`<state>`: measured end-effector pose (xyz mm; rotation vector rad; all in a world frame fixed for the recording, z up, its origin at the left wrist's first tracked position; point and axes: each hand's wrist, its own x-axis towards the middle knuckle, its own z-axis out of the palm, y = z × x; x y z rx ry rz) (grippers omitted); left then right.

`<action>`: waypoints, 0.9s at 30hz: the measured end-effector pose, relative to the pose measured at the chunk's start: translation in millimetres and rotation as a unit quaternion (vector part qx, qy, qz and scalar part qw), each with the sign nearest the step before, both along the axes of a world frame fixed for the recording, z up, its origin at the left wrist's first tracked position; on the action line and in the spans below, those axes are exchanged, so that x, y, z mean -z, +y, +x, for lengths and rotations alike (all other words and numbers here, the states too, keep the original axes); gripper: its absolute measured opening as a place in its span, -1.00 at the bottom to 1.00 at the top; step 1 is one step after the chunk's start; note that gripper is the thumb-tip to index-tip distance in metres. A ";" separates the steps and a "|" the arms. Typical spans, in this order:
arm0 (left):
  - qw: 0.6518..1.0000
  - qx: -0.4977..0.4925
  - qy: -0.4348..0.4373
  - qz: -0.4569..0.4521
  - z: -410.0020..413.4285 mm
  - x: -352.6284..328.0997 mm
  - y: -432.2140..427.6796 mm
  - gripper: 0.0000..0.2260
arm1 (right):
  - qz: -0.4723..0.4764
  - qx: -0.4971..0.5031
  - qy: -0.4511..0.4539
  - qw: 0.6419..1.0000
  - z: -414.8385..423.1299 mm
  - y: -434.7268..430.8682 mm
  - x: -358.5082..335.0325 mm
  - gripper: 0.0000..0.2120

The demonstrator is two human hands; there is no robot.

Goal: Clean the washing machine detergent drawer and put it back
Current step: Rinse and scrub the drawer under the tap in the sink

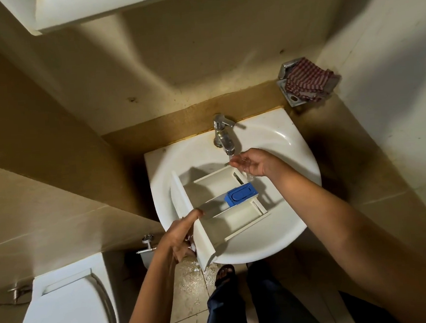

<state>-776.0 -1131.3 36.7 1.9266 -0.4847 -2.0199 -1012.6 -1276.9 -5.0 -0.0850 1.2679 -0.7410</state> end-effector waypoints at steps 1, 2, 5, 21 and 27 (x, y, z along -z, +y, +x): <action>1.000 0.006 0.000 -0.001 0.2 0.7 -0.3 -0.27 | -0.005 -0.007 0.001 1.000 0.1 -0.8 -2.4 -0.76; 1.000 0.013 0.000 -0.002 -0.1 1.1 -1.2 -0.29 | -0.007 -0.013 0.001 1.000 0.5 -2.5 -4.9 -0.76; 0.999 0.032 0.005 0.003 -0.5 -0.8 -6.0 -0.48 | -0.004 -0.022 -0.004 1.000 2.8 -9.8 -10.3 -0.73; 0.990 0.102 0.102 0.003 10.0 2.2 -36.6 -0.26 | 0.042 -0.019 -0.064 0.997 23.5 -22.2 5.8 -0.74; 0.990 0.077 0.118 -0.011 5.1 6.9 -42.5 -0.31 | 0.034 -0.067 -0.037 0.996 20.5 -27.6 4.8 -0.72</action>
